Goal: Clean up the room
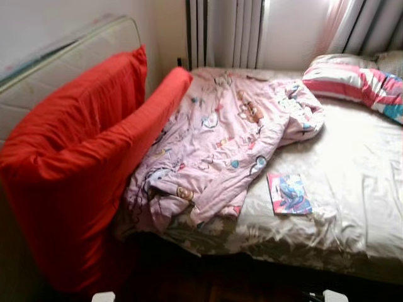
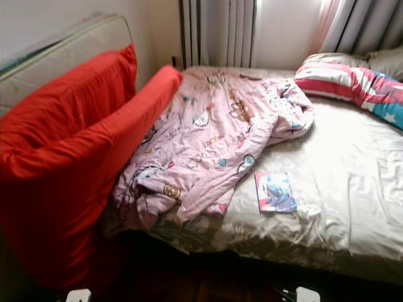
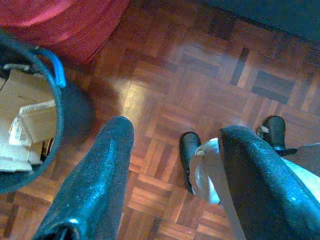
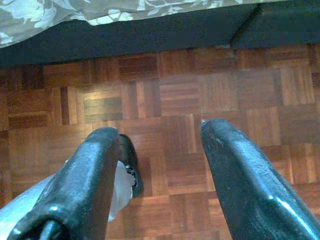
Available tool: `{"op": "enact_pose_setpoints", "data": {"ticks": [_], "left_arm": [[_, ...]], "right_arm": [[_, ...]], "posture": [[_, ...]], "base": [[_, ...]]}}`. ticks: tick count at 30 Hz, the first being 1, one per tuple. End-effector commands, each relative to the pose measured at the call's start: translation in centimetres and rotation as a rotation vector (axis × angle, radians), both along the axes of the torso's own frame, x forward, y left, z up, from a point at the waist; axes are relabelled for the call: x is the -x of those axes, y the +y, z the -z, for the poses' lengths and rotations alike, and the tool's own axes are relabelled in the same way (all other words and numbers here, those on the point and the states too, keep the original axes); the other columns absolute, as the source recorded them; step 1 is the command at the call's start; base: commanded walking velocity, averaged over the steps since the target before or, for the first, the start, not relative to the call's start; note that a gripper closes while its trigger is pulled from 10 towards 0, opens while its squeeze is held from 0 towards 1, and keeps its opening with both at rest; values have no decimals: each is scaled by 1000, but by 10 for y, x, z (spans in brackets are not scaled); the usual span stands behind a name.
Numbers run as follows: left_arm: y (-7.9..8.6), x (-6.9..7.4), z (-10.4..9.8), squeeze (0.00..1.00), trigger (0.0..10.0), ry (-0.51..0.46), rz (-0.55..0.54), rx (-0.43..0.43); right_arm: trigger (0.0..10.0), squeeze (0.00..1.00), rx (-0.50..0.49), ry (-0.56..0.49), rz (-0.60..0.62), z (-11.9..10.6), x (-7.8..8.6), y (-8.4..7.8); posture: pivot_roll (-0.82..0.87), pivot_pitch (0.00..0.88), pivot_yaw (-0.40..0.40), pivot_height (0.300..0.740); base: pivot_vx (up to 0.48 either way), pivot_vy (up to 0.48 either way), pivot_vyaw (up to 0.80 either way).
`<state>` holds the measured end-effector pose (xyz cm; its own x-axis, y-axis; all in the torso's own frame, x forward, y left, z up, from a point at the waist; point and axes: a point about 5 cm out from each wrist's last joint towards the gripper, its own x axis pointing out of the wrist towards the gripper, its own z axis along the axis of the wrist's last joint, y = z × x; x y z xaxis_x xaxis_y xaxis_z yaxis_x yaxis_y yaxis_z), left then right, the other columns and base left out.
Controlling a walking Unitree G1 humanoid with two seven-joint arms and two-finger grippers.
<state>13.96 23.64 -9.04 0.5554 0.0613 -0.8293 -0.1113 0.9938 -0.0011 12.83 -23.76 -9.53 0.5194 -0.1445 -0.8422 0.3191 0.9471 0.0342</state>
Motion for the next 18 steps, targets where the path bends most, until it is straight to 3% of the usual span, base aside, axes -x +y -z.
{"op": "enact_pose_setpoints", "data": {"ticks": [1, 11, 18], "left_arm": [[0, -4, -1, 0, 10000, -2, 10, -4], [11, 5, -1, 0, 10000, 10, 9, -13], [9, 7, 0, 0, 10000, 14, 19, -14]], "right_arm": [[10000, 0, -1, 18, -5, 2, 4, 0], [10000, 0, -6, 20, -22, 2, 4, 2], [10000, 0, -6, 9, -9, 1, 4, 1]], "posture": [[-66, 0, 27, 740], [-60, 0, 29, 740], [-58, 0, 34, 740]], "base": [[0, 0, -769], [244, 0, -767], [275, 0, 0]]}}
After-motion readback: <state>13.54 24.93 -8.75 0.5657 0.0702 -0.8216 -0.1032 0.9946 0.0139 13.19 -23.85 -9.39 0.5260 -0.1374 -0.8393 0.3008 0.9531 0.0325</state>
